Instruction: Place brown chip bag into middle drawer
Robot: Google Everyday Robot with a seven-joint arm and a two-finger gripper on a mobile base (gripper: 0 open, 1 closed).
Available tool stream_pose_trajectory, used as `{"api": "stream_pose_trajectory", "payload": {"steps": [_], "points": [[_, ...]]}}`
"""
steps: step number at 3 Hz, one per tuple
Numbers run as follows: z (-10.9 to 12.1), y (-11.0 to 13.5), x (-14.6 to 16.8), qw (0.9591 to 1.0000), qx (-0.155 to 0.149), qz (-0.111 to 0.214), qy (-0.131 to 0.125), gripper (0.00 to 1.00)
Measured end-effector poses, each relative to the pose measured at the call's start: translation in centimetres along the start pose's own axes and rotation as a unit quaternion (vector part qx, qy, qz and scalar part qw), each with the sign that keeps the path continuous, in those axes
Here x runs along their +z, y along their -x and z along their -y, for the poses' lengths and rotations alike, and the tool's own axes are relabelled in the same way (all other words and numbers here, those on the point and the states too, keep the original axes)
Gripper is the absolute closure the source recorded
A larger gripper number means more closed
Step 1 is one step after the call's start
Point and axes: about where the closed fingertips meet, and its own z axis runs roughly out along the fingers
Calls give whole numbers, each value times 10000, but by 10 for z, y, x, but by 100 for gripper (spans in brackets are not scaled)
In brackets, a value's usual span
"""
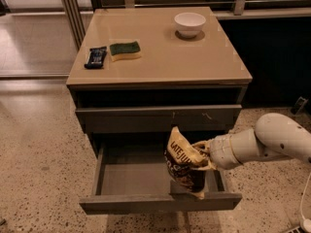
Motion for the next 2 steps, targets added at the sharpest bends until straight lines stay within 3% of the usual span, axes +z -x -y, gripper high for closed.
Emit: {"api": "stream_pose_trajectory", "payload": {"steps": [2], "points": [[2,-54,54,9994,-72,287,-202,100]]}}
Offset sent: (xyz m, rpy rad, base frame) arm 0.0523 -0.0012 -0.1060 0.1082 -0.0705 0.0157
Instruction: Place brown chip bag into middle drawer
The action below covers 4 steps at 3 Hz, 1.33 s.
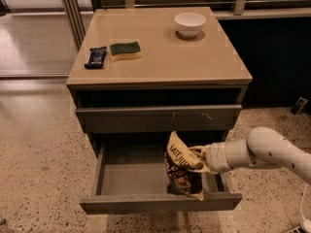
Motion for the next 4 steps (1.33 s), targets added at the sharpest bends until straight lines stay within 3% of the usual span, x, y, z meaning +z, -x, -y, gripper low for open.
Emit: {"api": "stream_pose_trajectory", "payload": {"steps": [2,4], "points": [[24,-19,41,9994,-238,260,-27,100],[45,-2,60,9980,-477,412,-18,100]]}}
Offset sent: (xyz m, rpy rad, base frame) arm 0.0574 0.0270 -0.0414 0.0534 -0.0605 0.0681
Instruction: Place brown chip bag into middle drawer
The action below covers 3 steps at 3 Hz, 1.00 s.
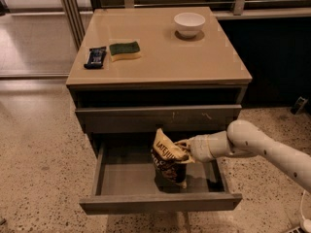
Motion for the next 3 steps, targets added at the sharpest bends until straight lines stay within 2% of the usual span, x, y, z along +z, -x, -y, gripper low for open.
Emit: {"api": "stream_pose_trajectory", "payload": {"steps": [1,3], "points": [[2,1,4,9997,216,-74,-52,100],[-25,-26,1,9956,837,-365,-197,100]]}}
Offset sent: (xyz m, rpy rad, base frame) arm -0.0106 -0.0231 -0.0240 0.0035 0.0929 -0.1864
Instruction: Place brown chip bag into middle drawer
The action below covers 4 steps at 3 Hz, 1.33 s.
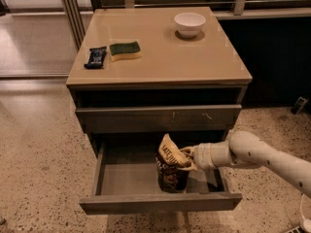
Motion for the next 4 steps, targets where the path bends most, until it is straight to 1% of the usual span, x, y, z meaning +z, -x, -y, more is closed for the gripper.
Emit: {"api": "stream_pose_trajectory", "payload": {"steps": [1,2,3,4], "points": [[-15,-20,1,9994,211,-262,30,100],[-19,-25,0,9989,224,-415,66,100],[-19,-25,0,9989,224,-415,67,81],[-19,-25,0,9989,224,-415,67,58]]}}
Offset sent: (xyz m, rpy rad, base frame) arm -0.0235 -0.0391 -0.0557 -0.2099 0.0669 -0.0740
